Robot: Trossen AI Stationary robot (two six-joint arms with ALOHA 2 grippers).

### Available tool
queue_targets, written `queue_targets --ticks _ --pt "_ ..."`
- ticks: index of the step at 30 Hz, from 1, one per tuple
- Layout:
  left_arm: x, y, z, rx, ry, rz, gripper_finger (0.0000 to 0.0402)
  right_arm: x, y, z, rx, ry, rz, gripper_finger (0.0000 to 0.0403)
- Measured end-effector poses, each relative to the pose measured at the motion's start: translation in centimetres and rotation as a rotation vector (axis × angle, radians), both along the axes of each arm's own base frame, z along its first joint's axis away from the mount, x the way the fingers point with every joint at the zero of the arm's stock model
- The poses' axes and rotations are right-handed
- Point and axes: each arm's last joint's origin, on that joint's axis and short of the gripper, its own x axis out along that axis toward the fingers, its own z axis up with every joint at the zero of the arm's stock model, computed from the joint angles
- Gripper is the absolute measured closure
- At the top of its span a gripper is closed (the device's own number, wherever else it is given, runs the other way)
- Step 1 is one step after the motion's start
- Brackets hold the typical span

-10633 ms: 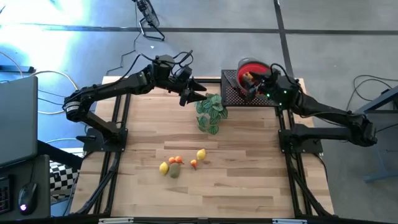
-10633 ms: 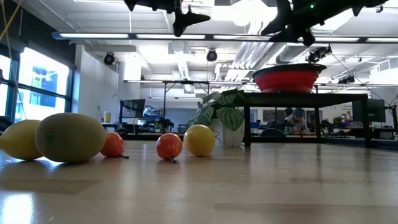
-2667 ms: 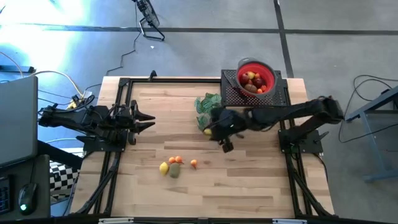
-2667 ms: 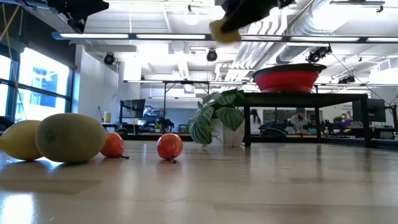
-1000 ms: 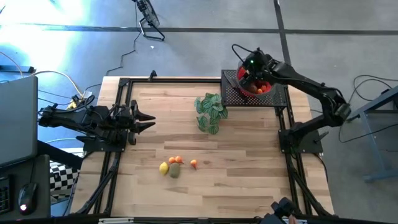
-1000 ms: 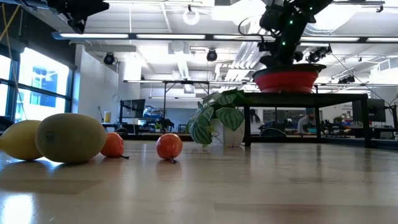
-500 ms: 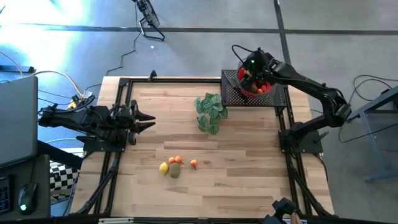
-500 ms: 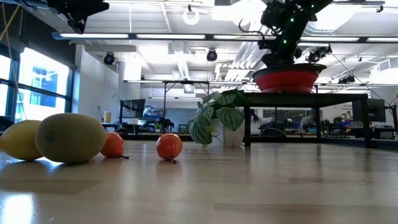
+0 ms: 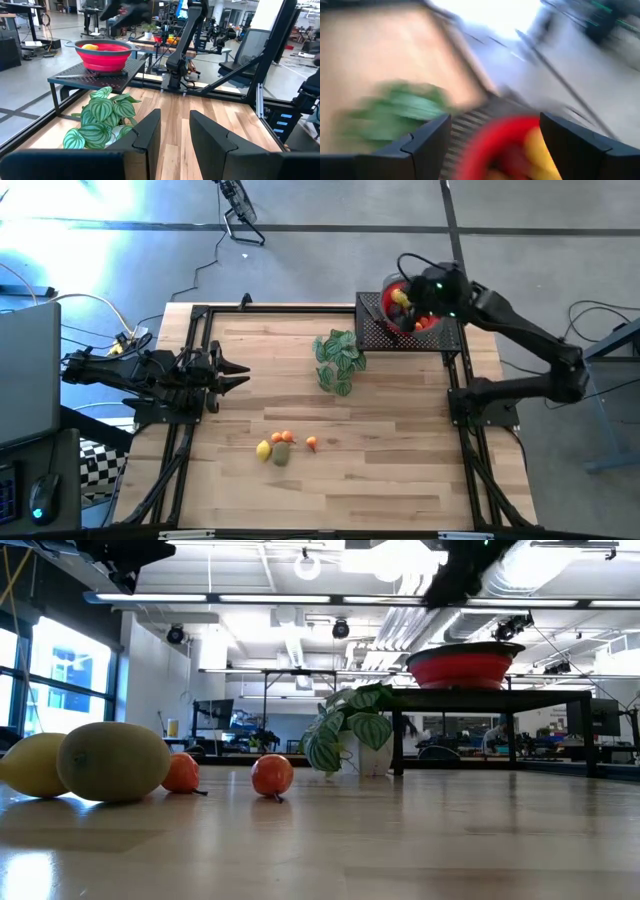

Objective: Pick & Place Fruit
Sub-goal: Put the orange pear into the red colander

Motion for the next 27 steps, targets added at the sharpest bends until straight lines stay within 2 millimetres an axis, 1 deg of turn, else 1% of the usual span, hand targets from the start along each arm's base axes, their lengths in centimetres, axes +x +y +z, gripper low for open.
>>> queue_targets --ticks 2,5,7,10,13,19,24,27 --pt "0.0 0.0 0.0 0.002 0.000 0.000 0.0303 0.2 1.4 0.8 0.040 -0.096 0.162 0.0111" --pt "0.0 0.0 0.0 0.002 0.000 0.000 0.0303 0.7 3.3 1.9 0.104 -0.228 0.352 0.0125" --pt "0.0 0.0 0.0 0.002 0.000 0.000 0.0303 1.0 4.4 2.4 0.130 -0.280 0.451 0.0137" --pt "0.0 0.0 0.0 0.002 0.000 0.000 0.0303 1.5 5.6 2.7 0.151 -0.315 0.562 0.0153" --pt "0.0 0.0 0.0 0.000 0.000 0.000 0.0303 2.2 6.5 2.6 0.165 -0.309 0.615 0.0165" --pt "0.0 0.0 -0.1 0.000 0.009 0.000 0.0303 4.1 7.7 1.5 0.215 -0.260 0.641 0.0179" --pt "0.0 0.0 -0.4 0.006 0.043 0.000 0.0303 6.0 8.5 0.1 0.298 -0.210 0.633 0.0186" --pt "0.0 0.0 -0.7 0.013 0.072 0.000 0.0303 7.2 9.2 -0.8 0.331 -0.172 0.661 0.0190"
